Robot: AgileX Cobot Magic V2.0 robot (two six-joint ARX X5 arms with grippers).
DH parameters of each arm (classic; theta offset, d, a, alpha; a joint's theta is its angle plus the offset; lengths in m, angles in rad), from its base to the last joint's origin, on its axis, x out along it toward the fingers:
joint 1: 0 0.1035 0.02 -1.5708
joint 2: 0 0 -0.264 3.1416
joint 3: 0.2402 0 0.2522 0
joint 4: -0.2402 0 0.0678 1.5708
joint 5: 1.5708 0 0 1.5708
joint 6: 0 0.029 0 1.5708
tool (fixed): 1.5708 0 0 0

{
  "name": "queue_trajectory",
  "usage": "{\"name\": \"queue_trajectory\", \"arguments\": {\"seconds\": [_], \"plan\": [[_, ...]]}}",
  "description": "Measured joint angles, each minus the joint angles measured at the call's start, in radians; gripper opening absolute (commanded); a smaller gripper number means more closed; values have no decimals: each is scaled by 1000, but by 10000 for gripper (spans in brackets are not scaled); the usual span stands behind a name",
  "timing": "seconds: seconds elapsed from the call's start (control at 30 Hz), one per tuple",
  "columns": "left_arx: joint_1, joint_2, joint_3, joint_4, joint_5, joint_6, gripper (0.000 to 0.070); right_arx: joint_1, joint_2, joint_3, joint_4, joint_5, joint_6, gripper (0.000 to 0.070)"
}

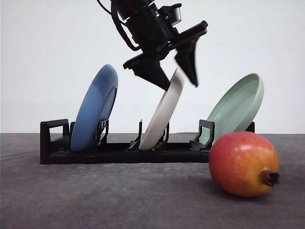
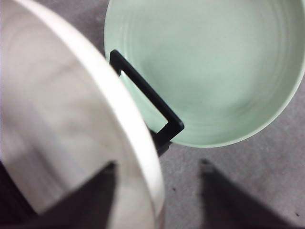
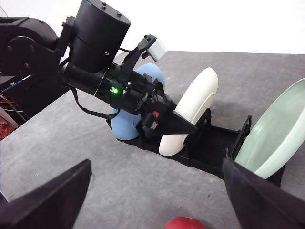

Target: Place pomegranate in white plate

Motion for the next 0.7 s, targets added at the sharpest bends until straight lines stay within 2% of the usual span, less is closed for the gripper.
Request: {"name": "queue_trajectory", "arguments": {"seconds": [0.03, 0.3, 0.5, 0.7], "plan": [[0, 0, 0, -2, 0, 0, 0, 0, 0, 0, 0, 0, 0, 556], [0, 0, 0, -2, -3, -12, 0, 0, 0, 0, -2, 0, 0, 556], [0, -3, 7, -14, -4, -54, 0, 0, 0, 0, -3, 0, 0, 556], [-13, -64, 7, -26, -4, -61, 0, 0, 0, 0, -3, 0, 0, 556]]}}
